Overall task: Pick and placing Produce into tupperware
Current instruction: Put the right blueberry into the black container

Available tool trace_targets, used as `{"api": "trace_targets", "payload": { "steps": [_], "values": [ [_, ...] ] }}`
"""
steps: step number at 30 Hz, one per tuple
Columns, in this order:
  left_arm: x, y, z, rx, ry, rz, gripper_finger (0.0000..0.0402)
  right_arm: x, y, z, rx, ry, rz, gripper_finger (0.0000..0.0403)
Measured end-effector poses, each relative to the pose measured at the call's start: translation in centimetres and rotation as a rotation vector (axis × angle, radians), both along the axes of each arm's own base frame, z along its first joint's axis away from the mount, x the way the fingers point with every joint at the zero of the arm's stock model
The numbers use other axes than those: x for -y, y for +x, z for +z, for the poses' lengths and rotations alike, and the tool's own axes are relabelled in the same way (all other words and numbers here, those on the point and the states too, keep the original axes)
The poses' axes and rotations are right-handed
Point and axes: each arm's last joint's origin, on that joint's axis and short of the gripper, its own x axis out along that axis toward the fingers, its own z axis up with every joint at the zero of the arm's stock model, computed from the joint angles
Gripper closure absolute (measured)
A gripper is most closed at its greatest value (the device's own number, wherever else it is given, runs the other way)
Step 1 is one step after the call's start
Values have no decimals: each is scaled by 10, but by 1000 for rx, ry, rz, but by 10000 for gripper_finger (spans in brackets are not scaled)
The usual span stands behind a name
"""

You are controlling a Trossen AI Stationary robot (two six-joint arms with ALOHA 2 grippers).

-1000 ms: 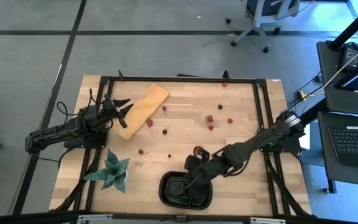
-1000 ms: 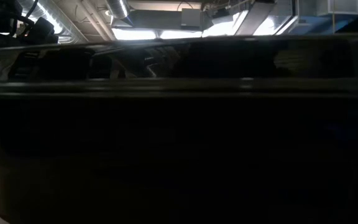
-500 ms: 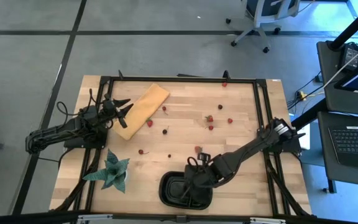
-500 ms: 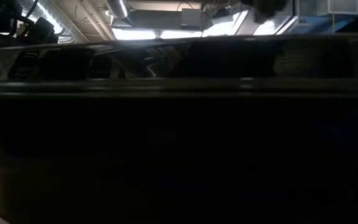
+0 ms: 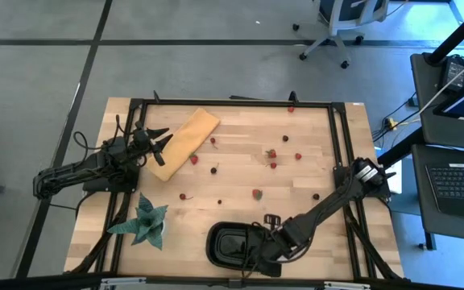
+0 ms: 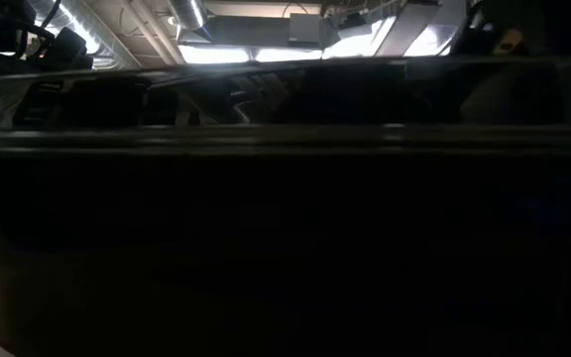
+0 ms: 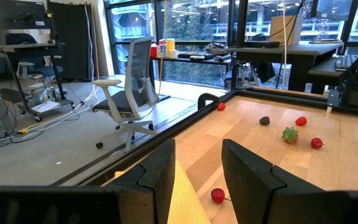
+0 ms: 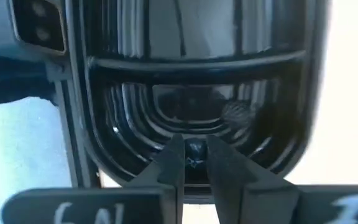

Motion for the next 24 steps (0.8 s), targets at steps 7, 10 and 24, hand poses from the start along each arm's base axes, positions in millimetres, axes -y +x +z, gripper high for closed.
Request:
{"api": "trace_targets", "payload": {
  "steps": [7,10,24],
  "values": [
    [0,0,0,0,0,0,276,-3,5,-17,95,82,-21,345],
    [0,0,0,0,0,0,276,-3,3,-24,95,94,-16,345],
    [0,0,0,1,-1,0,276,0,-1,-34,67,92,-14,345]
  ]
}}
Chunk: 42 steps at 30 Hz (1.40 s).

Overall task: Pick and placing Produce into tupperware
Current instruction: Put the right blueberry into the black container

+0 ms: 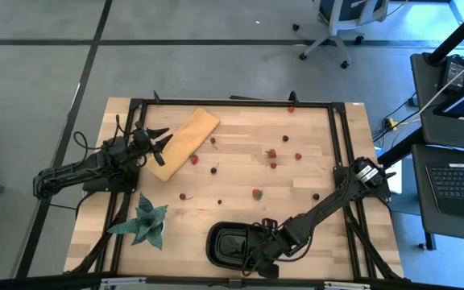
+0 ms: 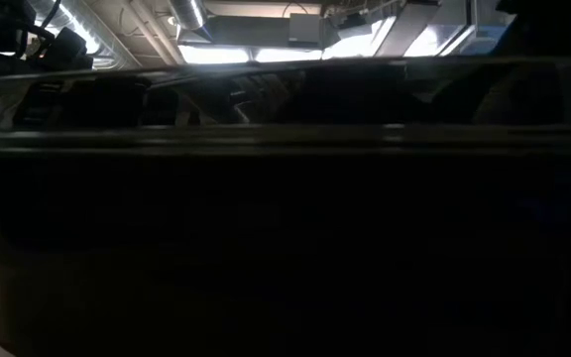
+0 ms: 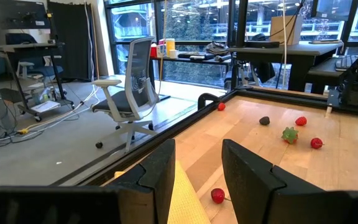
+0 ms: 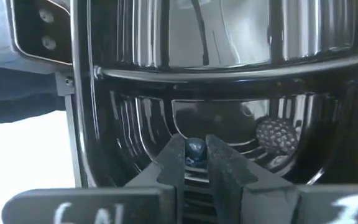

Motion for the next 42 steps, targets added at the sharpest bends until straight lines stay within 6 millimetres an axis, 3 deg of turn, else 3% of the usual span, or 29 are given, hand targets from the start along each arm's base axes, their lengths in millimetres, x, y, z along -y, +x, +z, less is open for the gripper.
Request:
{"api": "trace_targets", "payload": {
  "steps": [42],
  "values": [
    [0,0,0,16,-21,1,276,1,0,0,-11,17,-44,329]
  ]
}}
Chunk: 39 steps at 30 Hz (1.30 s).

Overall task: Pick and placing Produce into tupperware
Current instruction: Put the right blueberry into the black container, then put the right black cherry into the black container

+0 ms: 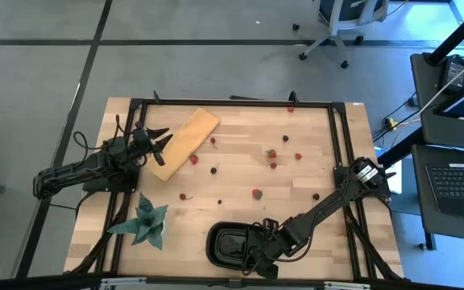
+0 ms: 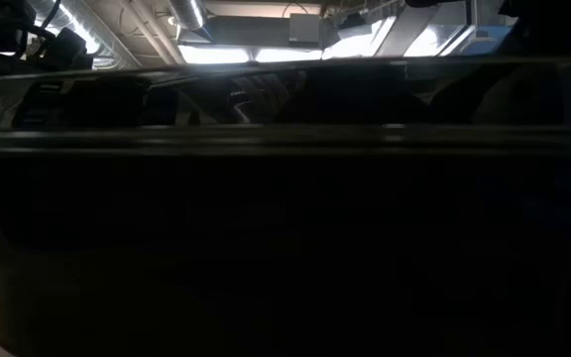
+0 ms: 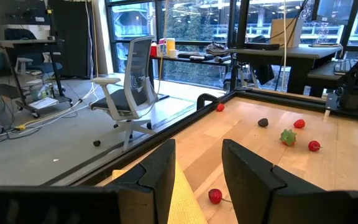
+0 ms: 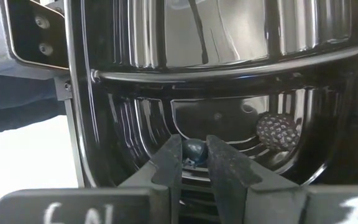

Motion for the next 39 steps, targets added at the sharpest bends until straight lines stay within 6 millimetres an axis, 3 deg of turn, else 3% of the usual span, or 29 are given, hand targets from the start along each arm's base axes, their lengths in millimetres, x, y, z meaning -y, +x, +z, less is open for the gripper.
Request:
{"api": "trace_targets", "payload": {
  "steps": [13,26,35,39],
  "values": [
    [0,0,0,-1,0,0,276,0,0,0,1,0,-1,328],
    [0,0,0,0,0,0,276,1,1,0,2,2,-6,258],
    [0,0,0,1,-1,0,276,5,4,0,-4,9,-44,252],
    [0,0,0,1,-1,0,276,13,-1,10,-36,-10,-64,253]
  ]
}}
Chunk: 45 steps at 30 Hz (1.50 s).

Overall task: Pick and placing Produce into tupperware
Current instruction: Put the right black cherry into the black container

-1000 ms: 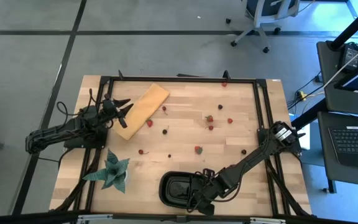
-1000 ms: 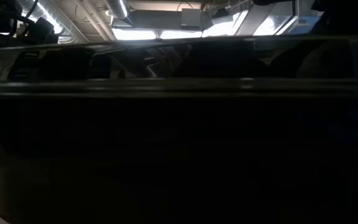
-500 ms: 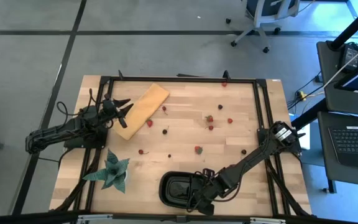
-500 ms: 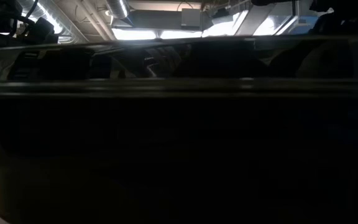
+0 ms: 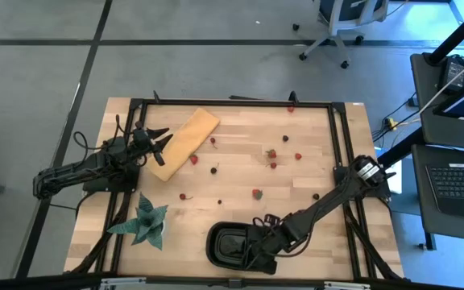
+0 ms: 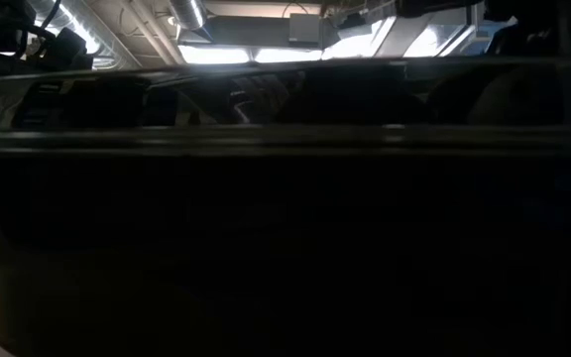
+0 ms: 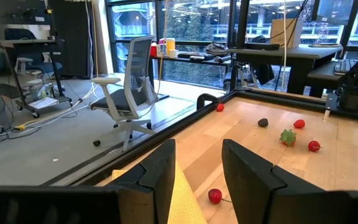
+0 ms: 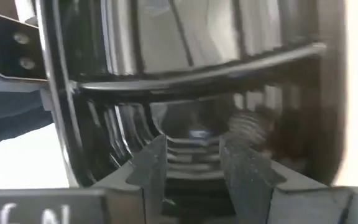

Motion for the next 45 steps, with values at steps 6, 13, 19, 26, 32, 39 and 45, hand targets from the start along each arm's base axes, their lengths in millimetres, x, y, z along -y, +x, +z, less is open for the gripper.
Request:
{"api": "trace_targets", "payload": {
  "steps": [6,13,19,26,32,39,45],
  "values": [
    [0,0,0,0,0,-1,276,16,-20,32,-31,-69,-60,252],
    [0,0,0,0,1,-1,276,46,-57,79,-84,-164,-253,255],
    [0,0,0,0,1,0,276,81,-100,110,-166,-328,-654,255],
    [0,0,0,-1,1,0,276,108,-140,91,-197,-262,-952,256],
    [0,0,0,-1,2,0,276,117,-156,37,-207,-79,-1035,256],
    [0,0,0,-1,2,0,276,118,-158,11,-182,2,-1054,256],
    [0,0,0,-2,2,0,276,120,-162,7,-221,-21,-1065,256]
  ]
}}
